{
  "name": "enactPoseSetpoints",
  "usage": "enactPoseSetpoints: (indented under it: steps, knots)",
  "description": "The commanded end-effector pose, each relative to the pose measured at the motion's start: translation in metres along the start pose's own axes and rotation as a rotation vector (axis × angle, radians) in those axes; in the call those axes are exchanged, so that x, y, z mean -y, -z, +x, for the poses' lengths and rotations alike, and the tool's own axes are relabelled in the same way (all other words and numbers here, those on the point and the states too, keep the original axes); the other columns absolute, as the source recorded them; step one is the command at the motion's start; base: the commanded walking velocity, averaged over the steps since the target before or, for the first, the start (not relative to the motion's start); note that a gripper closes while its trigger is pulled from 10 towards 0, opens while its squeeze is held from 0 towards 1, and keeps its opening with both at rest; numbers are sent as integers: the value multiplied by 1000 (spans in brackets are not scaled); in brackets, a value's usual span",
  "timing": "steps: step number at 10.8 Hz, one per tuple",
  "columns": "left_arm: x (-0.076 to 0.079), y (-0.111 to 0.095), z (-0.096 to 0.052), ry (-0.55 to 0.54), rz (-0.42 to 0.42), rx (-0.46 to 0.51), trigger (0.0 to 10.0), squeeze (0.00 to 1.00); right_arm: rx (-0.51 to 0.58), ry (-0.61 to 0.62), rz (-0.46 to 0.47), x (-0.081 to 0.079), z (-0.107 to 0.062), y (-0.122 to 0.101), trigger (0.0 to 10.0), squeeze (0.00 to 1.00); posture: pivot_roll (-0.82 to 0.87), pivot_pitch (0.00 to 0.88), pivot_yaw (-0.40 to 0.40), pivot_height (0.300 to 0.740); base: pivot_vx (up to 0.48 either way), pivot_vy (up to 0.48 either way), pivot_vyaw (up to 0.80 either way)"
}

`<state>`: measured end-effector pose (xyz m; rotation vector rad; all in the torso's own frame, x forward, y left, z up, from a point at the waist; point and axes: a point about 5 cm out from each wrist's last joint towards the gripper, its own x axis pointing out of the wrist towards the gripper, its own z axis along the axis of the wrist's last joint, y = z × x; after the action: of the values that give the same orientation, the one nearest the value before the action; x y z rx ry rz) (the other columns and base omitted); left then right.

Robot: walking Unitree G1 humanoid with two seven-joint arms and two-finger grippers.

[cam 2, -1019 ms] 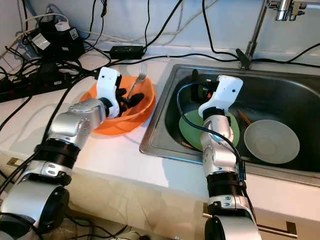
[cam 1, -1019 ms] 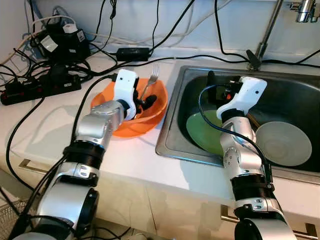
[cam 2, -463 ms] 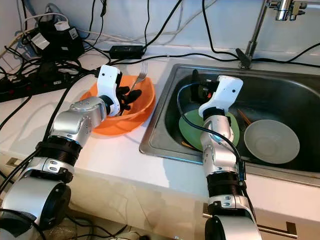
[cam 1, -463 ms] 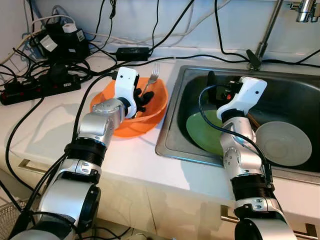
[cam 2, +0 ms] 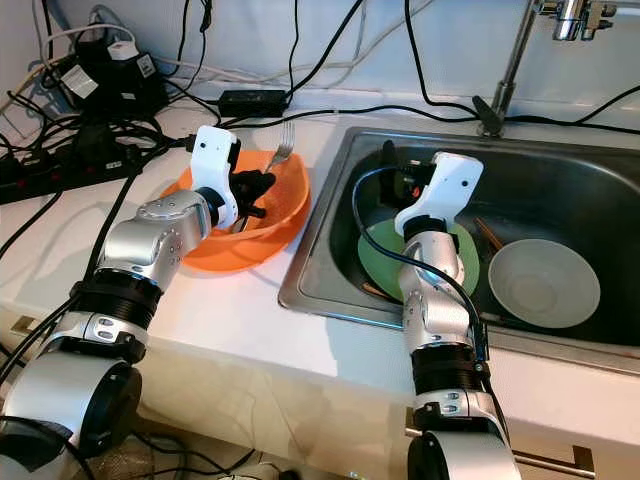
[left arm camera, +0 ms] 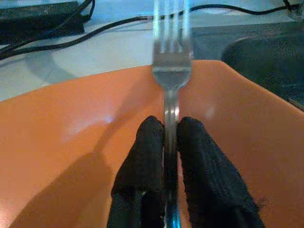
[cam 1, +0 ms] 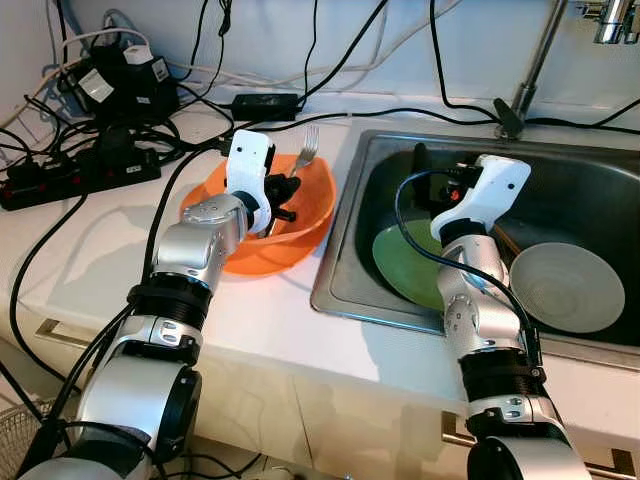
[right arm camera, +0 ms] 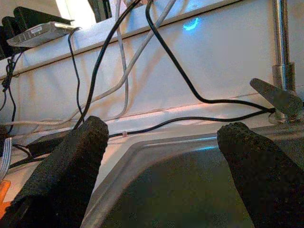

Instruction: Kitchen organization

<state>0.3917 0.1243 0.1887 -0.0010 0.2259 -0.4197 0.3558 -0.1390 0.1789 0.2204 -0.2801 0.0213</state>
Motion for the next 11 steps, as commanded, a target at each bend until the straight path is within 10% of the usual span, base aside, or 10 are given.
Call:
enactPoseSetpoints:
  steps: [1, 5, 8, 10, 11]
  knots:
    - [-3, -9, -1, -8, 5, 34, 0, 0, 8, -5, 14, -4, 2, -1, 10000, 0, 73, 0, 80, 740, 0, 0, 0]
    - [-4, -21, -3, -29, 11, 122, 0, 0, 9, 0, 17, -3, 2, -1, 10000, 0, 67, 0, 83, 740, 0, 0, 0]
    - [-1, -69, -17, -38, 52, 384, 0, 0, 12, 1, 19, -3, 3, -2, 10000, 0, 68, 0, 82, 740, 0, 0, 0]
    - [13, -78, -23, 8, 111, 462, 10000, 0, 21, -3, 33, -3, 4, -5, 10000, 0, 66, 0, 83, 740, 0, 0, 0]
    - [19, -79, -24, 32, 179, 481, 10000, 0, 37, 5, 75, -2, 7, -11, 10000, 251, 61, 0, 87, 740, 0, 0, 0]
